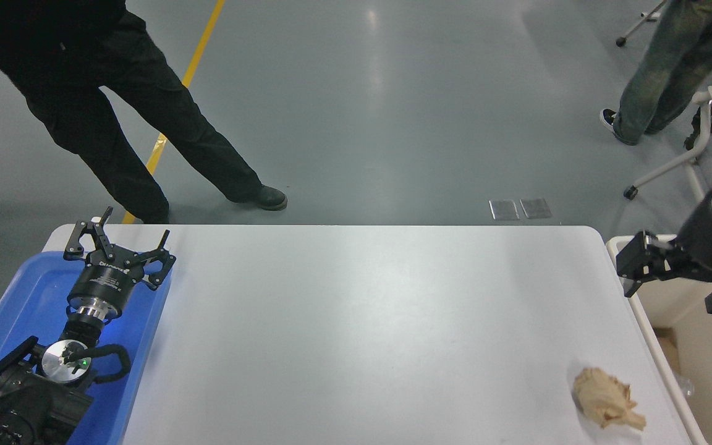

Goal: Pick up paper ball place in dustbin

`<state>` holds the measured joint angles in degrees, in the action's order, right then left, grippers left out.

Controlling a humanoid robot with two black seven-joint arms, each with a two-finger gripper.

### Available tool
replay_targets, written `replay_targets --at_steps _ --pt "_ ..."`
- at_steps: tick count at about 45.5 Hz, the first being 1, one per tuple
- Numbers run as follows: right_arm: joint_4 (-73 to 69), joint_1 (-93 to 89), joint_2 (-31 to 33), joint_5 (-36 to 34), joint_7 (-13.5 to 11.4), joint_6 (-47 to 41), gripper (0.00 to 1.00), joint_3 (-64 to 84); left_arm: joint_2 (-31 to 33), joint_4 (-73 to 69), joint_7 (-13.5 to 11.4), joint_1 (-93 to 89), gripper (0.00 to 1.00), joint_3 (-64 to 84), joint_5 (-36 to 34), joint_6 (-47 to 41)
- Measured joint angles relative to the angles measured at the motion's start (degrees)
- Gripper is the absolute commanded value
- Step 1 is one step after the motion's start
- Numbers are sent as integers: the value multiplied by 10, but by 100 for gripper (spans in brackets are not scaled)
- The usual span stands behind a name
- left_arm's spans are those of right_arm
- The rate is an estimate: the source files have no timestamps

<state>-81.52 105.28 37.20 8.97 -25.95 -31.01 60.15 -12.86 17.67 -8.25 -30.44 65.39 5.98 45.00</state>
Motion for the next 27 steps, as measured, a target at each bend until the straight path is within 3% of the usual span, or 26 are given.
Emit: replay_targets --at_steps 12,27 --pt "19 -157 -22 63 0 114 99 -76 0 0 0 -1 99 0 0 0" --pt "58 -266 -62 91 2 204 95 -107 0 0 0 -1 99 0 0 0"
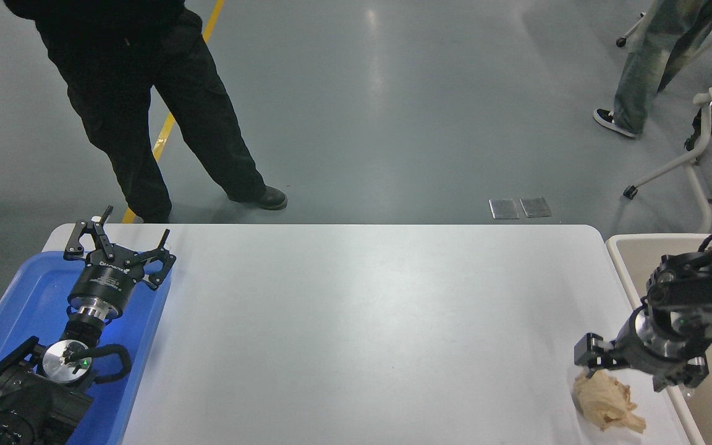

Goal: Pick up paper ball place in dustbin

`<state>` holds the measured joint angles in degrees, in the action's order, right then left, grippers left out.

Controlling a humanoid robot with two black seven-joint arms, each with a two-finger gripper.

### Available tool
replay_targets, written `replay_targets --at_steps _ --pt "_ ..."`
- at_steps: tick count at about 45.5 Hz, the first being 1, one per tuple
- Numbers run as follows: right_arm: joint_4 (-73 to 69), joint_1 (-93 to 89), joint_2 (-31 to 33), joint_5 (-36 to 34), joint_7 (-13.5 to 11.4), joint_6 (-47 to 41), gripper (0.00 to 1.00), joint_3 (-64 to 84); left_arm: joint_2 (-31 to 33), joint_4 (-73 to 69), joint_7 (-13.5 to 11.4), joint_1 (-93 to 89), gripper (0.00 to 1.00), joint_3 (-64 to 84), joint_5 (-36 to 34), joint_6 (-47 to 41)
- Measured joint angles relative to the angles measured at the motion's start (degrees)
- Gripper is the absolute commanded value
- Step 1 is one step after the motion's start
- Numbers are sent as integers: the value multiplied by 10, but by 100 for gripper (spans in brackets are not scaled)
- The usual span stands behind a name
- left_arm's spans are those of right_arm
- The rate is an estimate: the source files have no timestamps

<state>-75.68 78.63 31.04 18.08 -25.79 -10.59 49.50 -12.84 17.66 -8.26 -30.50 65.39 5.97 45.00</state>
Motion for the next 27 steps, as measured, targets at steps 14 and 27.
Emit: replay_targets --at_steps 14,27 --pt "63 -76 -38 6 1 48 94 -11 0 0 0 0 99 0 0 0" --pt "91 -114 -52 7 2 66 81 -26 0 0 0 0 99 0 0 0"
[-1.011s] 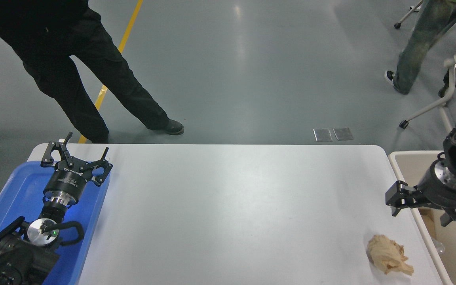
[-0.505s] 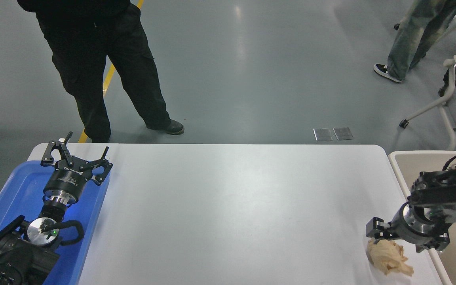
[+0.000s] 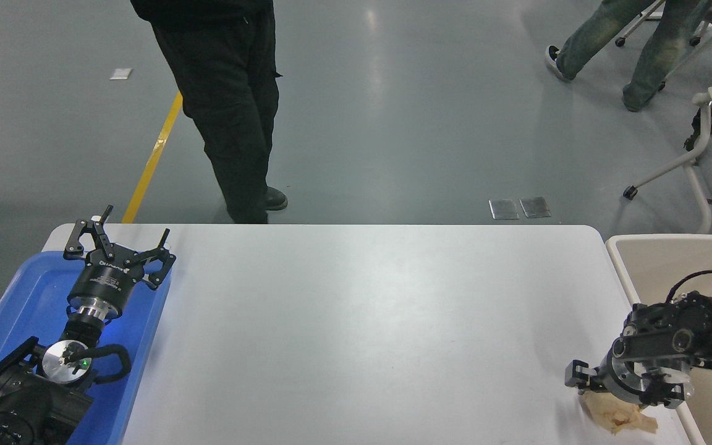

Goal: Pick up paper ball place in dustbin

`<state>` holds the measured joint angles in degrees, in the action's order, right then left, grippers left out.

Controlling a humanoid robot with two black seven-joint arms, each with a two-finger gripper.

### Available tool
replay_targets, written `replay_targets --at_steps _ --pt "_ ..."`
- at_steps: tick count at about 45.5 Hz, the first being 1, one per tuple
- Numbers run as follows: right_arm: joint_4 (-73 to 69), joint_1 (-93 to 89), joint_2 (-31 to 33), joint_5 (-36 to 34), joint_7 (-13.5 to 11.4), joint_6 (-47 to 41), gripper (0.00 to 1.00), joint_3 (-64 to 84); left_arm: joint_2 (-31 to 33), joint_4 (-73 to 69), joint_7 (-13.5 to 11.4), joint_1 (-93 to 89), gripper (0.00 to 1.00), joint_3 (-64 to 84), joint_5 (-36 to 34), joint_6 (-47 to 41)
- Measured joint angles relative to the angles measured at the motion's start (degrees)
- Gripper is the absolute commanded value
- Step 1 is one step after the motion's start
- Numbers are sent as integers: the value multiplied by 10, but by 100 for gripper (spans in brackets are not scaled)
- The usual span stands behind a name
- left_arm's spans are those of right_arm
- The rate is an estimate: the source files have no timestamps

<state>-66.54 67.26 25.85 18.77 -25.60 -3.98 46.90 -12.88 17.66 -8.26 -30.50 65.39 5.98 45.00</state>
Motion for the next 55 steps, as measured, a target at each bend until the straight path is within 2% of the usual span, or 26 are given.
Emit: replay_targets --at_steps 1,2,8,42,55 --pt "2 -4 -1 0 0 1 77 -1 0 0 0 0 99 0 0 0" --pt "4 -6 -2 0 0 2 68 -1 0 0 0 0 99 0 0 0" --pt "10 -19 -6 -2 0 7 0 -3 0 0 0 0 99 0 0 0" --pt "9 -20 2 -11 1 24 0 0 0 0 0 0 99 0 0 0" --pt "-33 10 26 -12 15 19 0 0 0 0 0 0 99 0 0 0"
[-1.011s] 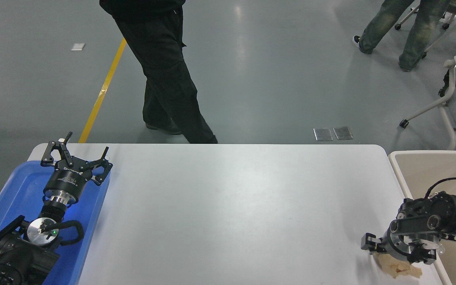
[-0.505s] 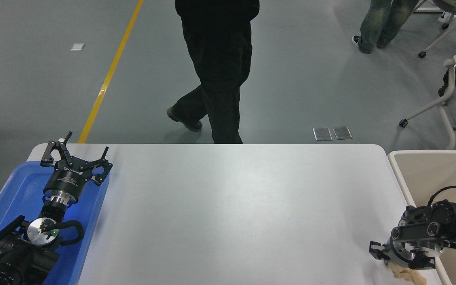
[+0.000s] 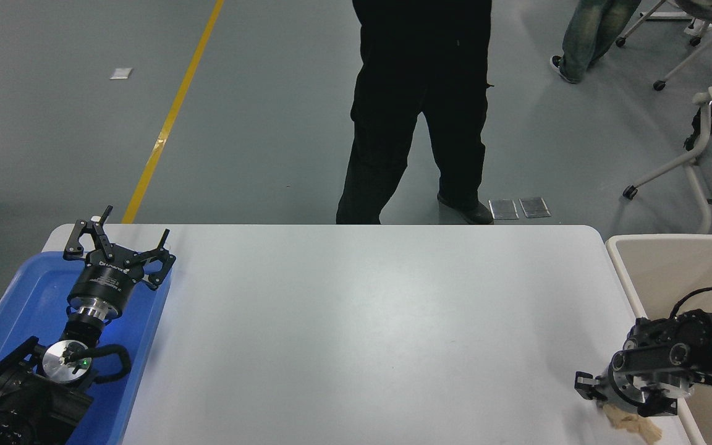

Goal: Pick up paper ball place in dustbin

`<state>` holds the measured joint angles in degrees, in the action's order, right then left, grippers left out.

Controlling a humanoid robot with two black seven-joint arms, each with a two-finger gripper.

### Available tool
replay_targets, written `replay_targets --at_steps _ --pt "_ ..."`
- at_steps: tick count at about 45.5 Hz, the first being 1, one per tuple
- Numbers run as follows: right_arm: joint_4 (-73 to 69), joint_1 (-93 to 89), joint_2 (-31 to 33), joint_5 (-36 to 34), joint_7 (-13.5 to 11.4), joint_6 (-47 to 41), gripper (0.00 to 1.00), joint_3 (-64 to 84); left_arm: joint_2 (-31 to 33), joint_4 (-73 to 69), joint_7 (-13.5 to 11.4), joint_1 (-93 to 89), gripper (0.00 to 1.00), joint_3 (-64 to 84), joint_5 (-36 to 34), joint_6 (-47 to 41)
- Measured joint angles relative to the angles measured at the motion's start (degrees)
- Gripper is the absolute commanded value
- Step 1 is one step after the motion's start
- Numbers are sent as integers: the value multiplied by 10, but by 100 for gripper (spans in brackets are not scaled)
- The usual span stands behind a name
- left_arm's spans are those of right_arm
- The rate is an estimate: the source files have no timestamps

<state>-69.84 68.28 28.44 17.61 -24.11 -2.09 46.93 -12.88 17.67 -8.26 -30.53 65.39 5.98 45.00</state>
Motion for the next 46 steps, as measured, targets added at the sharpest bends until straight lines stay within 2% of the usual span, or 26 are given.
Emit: replay_targets --at_steps 8,16,32,46 --pt "-66 56 41 0 20 -23 0 1 0 0 0 0 99 0 0 0" --pt "-125 137 74 -10 31 -89 0 3 0 0 0 -1 99 -1 0 0" --pt "-203 346 128 -84 37 -261 0 14 0 0 0 -1 99 -2 0 0" --pt "-241 526 127 -138 38 -343 0 67 0 0 1 -1 99 -2 0 0"
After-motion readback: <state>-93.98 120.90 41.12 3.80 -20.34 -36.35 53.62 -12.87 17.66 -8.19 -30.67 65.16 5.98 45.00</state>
